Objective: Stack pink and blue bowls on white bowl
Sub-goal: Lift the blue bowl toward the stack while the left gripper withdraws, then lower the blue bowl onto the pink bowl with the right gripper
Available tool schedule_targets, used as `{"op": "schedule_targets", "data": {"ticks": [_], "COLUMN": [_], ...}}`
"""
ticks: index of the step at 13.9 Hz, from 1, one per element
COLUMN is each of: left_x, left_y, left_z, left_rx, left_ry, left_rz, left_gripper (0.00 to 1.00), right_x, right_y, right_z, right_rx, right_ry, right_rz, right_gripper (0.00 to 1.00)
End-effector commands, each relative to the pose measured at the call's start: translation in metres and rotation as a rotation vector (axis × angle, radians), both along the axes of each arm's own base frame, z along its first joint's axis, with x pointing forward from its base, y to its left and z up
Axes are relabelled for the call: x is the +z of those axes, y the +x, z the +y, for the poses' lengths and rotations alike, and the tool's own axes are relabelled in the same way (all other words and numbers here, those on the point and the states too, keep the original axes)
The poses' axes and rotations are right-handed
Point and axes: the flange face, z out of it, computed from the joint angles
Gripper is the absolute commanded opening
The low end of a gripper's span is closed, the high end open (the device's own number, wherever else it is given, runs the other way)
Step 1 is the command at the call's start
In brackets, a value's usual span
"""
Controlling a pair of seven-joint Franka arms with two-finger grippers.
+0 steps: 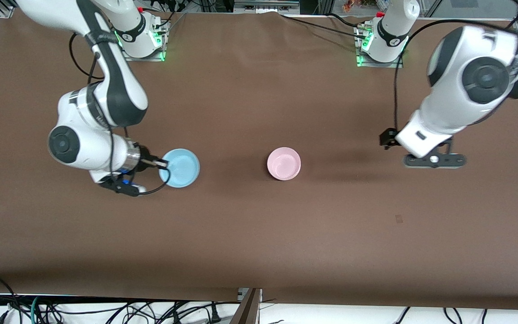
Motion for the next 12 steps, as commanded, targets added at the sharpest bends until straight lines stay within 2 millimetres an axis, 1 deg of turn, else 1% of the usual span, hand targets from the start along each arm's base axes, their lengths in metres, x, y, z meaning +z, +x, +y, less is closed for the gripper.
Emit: {"op": "schedule_targets", "data": {"ticks": [1,2,3,4,5,6,7,8,10,12], "left_x": [0.024,0.032,0.034,0.040,0.042,0.044,0.045,0.046,0.046,0.036], "left_y": [0.001,0.000,-0.002,-0.004,-0.006,-0.012,-0.018,-0.027,-0.044,-0.054], "left_z": [0.016,0.024,0.025,0.039,0.054,0.064,0.075,0.078,0.077,0.080], "left_rx": [0.025,0.023,-0.011,-0.059,-0.118,-0.164,-0.178,-0.180,-0.180,-0.180], "left_ry": [0.002,0.000,-0.026,-0.044,-0.062,-0.083,-0.102,-0.114,-0.113,-0.111], "left_rz": [-0.004,-0.012,-0.002,0.000,0.006,0.011,0.012,0.008,-0.024,-0.023], "left_gripper": [1.00,1.00,1.00,1.00,1.00,1.00,1.00,1.00,1.00,1.00], "right_x": [-0.003,-0.011,-0.020,-0.031,-0.043,-0.051,-0.056,-0.057,-0.060,-0.078], "right_y": [-0.011,-0.014,-0.021,-0.030,-0.042,-0.056,-0.070,-0.075,-0.078,-0.077], "right_z": [0.081,0.111,0.143,0.173,0.203,0.231,0.252,0.258,0.266,0.269], "right_rx": [-0.049,-0.070,-0.093,-0.118,-0.138,-0.140,-0.134,-0.135,-0.133,-0.135], "right_ry": [0.005,0.007,0.010,0.021,0.036,0.048,0.054,0.057,0.070,0.078], "right_rz": [0.034,0.022,0.005,-0.018,-0.047,-0.073,-0.086,-0.090,-0.097,-0.114], "right_gripper": [0.00,0.00,0.00,0.00,0.00,0.00,0.00,0.00,0.00,0.00]}}
